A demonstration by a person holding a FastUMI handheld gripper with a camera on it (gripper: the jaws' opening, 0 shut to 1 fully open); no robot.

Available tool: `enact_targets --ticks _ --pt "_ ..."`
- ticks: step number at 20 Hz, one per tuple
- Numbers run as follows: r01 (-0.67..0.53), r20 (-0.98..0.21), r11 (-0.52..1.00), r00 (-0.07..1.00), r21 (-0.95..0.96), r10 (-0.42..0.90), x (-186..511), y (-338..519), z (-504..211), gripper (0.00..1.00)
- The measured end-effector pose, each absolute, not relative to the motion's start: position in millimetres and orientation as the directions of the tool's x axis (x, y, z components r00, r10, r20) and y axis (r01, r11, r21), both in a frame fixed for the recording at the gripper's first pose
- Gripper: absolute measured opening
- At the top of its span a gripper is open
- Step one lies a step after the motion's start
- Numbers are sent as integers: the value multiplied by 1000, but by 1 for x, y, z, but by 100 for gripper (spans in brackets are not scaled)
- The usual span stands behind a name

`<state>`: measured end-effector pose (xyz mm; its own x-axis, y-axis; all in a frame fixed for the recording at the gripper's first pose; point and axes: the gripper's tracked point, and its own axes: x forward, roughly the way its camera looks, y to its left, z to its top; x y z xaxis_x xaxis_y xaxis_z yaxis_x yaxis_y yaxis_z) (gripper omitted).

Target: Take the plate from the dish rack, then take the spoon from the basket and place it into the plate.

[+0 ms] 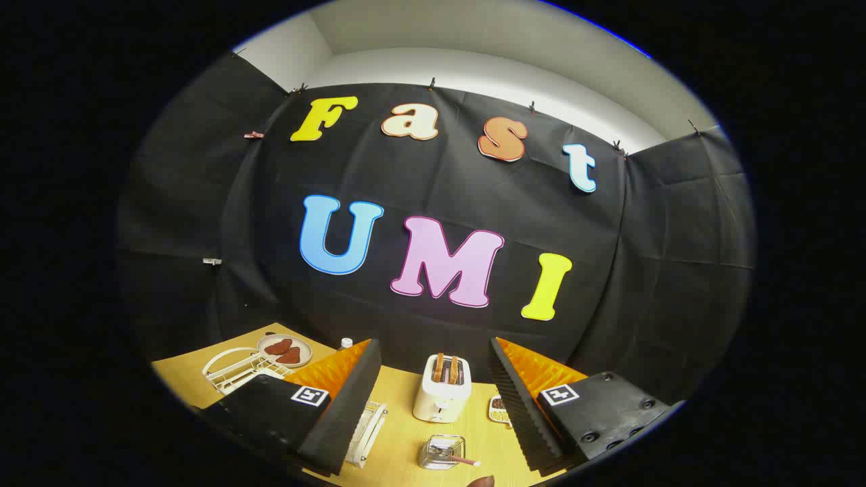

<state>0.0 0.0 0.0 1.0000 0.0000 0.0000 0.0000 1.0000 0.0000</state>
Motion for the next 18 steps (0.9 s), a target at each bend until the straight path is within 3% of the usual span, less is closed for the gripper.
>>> enact_targets --ticks 18 --pt "-34 -110 998 993 53 39 16 31 -27 97"
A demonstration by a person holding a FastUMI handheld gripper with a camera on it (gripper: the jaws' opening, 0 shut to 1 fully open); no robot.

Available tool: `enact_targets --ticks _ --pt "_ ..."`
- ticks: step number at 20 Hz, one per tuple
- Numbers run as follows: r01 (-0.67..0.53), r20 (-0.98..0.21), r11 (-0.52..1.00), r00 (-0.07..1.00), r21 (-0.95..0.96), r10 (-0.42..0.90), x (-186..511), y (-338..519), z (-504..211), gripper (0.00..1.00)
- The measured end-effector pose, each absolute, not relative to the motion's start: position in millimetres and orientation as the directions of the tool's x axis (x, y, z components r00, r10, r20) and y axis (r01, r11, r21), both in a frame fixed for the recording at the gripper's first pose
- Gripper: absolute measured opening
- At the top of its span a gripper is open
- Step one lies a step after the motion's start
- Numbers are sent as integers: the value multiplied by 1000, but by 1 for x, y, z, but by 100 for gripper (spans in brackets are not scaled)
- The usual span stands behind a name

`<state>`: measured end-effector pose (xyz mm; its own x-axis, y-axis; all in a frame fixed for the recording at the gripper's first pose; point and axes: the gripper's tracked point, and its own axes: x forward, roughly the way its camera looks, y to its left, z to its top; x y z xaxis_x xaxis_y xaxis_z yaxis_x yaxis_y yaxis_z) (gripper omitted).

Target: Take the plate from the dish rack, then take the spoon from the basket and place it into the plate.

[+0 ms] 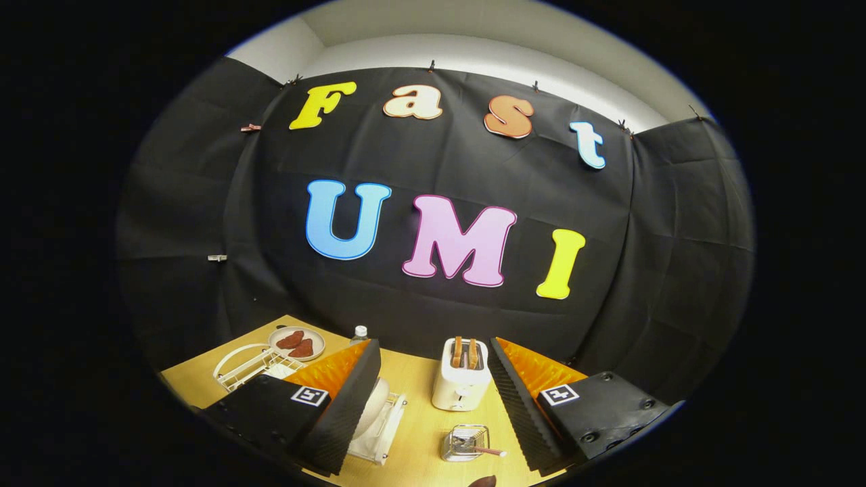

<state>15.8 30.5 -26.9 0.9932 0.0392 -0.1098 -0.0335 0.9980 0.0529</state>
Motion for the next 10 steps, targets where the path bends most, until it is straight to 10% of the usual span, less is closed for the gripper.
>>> enact_targets --ticks 10 --pt "-101 -347 989 929 108 132 55 80 -88 98"
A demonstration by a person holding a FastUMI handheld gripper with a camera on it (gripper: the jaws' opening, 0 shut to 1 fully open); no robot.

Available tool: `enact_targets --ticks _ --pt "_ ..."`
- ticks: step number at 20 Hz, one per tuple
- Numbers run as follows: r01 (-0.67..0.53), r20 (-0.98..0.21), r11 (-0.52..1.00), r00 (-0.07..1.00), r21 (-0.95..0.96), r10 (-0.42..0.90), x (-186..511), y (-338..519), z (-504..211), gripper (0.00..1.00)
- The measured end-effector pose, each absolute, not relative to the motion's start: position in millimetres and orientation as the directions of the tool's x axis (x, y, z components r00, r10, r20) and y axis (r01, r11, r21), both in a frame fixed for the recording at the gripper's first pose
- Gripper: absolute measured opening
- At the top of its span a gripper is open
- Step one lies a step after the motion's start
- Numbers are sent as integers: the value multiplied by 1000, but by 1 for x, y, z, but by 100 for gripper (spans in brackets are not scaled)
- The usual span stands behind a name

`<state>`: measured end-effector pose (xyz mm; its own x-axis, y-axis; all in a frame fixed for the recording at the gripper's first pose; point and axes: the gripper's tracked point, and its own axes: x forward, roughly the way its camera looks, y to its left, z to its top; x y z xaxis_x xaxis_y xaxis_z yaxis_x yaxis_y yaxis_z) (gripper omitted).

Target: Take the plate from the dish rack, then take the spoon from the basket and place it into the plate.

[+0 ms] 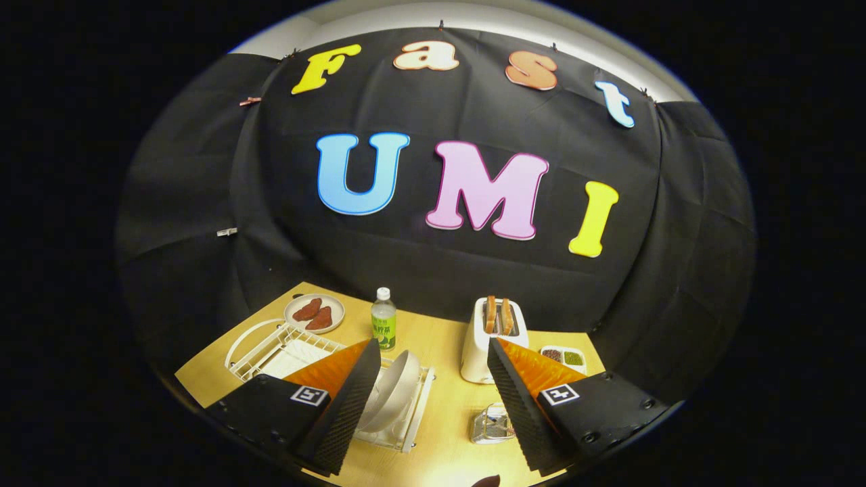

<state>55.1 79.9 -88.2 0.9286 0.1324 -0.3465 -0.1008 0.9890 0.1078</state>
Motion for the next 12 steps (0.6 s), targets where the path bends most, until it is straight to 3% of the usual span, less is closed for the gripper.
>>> enact_targets --ticks 12 --pt "-15 -668 990 736 143 107 94 134 -214 94"
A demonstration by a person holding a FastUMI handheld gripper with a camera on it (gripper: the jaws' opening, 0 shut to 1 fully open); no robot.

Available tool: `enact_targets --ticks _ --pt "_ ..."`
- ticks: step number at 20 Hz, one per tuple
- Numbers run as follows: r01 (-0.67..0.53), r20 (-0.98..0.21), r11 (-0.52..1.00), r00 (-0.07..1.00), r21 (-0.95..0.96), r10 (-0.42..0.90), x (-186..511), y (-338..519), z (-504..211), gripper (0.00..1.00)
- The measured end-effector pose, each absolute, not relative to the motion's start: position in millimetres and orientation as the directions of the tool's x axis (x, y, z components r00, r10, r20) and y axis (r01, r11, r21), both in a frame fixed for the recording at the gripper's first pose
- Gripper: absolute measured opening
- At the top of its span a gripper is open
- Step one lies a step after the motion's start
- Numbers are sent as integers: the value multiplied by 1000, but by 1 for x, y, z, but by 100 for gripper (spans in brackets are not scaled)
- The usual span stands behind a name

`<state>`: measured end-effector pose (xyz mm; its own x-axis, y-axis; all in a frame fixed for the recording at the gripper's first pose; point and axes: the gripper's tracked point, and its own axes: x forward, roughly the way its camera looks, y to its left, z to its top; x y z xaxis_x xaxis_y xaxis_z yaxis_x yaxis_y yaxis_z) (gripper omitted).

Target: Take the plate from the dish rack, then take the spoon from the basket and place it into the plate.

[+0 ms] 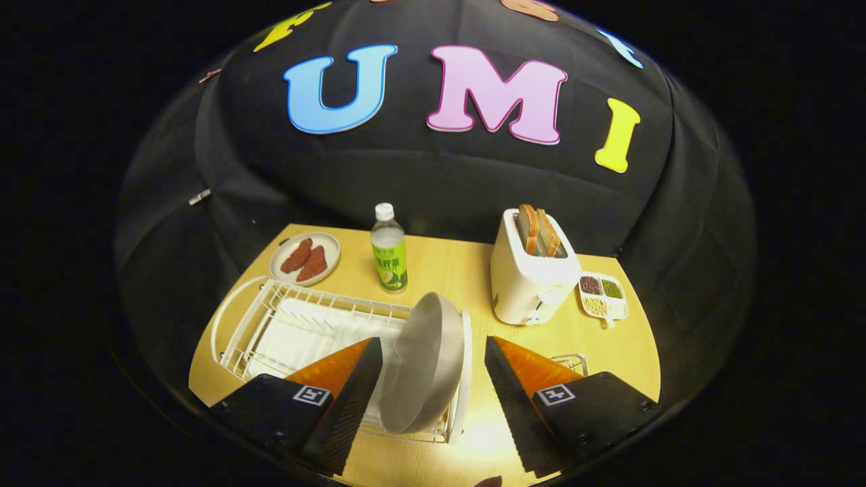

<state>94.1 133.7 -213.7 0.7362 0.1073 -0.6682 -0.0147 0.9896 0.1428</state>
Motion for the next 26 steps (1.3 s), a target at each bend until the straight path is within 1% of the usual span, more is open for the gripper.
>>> enact_targets --ticks 1,2,3,5,6,9,12,14,17,19,22,26 --pt "8 -692 992 717 125 82 95 134 -225 91" --pt "29 -715 993 696 111 60 97 133 -236 86" --pt "48 -731 993 681 104 44 99 134 -246 85" --pt "65 -749 993 662 95 28 103 137 -259 75" --pt "75 -759 994 651 77 10 104 136 -265 64" --pt "120 -762 992 646 35 -52 108 132 -271 37" --pt "146 -756 989 649 10 -88 109 135 -267 30" --pt "137 -734 990 670 -27 -113 116 135 -256 28" --pt "105 -661 984 730 -144 -175 132 128 -229 26" --pt "109 -613 977 764 -183 -200 138 124 -209 26" --pt "136 -571 983 801 -120 -180 139 115 -182 26" --pt "108 -552 994 830 27 -75 115 100 -155 26"
